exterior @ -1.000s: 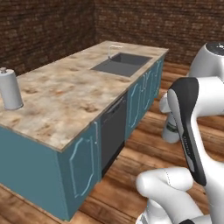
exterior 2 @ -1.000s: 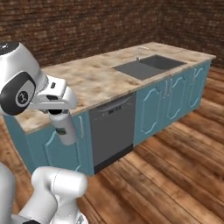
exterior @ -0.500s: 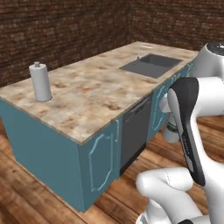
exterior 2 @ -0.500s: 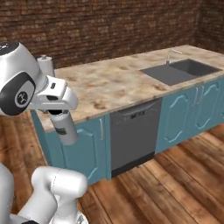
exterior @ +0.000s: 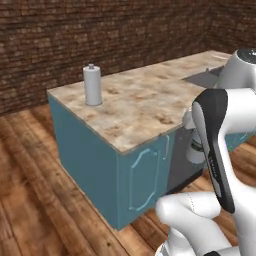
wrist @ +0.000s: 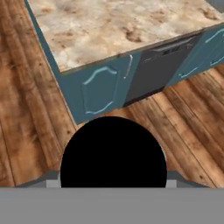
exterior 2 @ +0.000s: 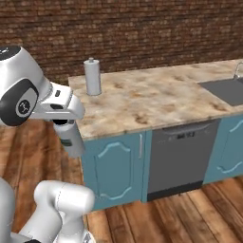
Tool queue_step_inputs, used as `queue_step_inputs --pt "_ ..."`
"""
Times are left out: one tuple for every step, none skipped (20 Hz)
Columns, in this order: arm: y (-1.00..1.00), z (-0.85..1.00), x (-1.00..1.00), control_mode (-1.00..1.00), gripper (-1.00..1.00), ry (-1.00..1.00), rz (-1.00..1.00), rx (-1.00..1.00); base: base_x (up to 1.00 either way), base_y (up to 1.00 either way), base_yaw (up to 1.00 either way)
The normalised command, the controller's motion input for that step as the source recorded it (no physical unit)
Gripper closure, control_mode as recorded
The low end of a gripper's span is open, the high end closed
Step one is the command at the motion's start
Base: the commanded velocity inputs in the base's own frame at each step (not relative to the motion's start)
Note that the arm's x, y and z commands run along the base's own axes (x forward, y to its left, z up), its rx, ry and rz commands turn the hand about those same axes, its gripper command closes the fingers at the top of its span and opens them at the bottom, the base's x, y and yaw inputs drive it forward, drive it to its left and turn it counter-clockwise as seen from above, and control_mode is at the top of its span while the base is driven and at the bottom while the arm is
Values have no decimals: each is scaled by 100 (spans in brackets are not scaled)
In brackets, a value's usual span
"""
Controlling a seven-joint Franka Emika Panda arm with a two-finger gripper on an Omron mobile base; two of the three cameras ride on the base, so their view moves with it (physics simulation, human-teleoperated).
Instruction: Move the drinks to the dining counter.
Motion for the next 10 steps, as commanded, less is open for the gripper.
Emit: queue_step_inputs --pt "0 0 0 100 100 0 0 0 23 -11 52" --pt "0 0 0 100 100 0 0 0 29 -4 50" --pt "0 0 0 100 100 0 0 0 35 -2 48" --pt "0 0 0 100 100 0 0 0 39 -4 48" --pt "0 0 0 100 100 0 0 0 38 0 47" --pt "0 0 0 100 100 0 0 0 37 0 46" --pt "0 0 0 100 100 0 0 0 35 -5 45" --pt "0 0 0 100 100 0 0 0 31 -12 41" --pt "0 0 0 100 100 0 0 0 31 -17 38" --pt "0 0 0 100 100 0 0 0 31 -21 34"
